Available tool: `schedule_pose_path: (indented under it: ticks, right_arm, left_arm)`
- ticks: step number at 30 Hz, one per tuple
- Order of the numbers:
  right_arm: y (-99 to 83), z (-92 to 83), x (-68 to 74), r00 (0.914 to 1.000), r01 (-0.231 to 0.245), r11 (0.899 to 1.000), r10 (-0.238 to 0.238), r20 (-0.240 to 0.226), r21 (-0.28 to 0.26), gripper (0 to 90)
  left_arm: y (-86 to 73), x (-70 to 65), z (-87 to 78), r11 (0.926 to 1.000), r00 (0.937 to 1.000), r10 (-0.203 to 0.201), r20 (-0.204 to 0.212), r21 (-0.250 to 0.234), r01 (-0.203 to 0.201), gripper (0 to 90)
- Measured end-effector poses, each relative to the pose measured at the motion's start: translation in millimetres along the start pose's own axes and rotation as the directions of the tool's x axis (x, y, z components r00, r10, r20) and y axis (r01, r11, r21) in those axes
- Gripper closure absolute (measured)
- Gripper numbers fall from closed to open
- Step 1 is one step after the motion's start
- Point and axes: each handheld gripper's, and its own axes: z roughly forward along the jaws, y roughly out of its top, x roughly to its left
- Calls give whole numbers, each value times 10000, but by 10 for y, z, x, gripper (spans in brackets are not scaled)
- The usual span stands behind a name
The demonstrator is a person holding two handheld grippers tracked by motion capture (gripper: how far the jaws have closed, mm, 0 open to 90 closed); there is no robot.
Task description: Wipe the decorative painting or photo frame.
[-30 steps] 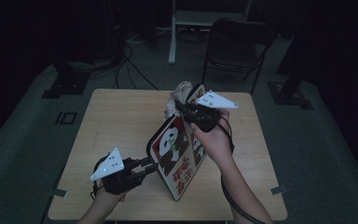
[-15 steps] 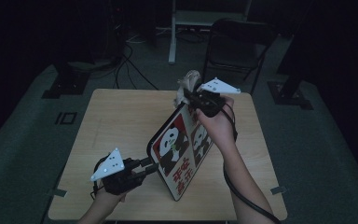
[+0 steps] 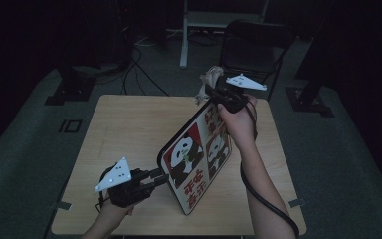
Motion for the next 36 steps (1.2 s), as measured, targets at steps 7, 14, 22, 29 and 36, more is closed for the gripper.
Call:
schedule_pose_path:
  ticks: [7,14,22,29,36]
  right_arm:
    - [61,-254,161,9963,439,9971,-482,-712,-615,829]
    - [-153,-282,132,9963,542,9984,-550,-667,-148,830]
    - [-163,-307,-94,9975,608,9974,-594,375,-384,831]
    - [-358,-446,-504,9912,2,10000,-12,1321,77,828]
    - [-395,-719,-559,9949,-293,9984,338,947,-482,826]
  left_arm:
    - [0,10,1,10000,10000,-55,-39,-21,55,732]
    - [4,15,-2,9999,9998,-148,-164,14,148,735]
    - [0,52,-16,9997,9991,-250,-345,-30,249,747]
    - [6,78,-15,9996,9993,-290,-252,-27,290,746]
    - [27,158,-35,9991,9991,-405,-135,73,406,752]
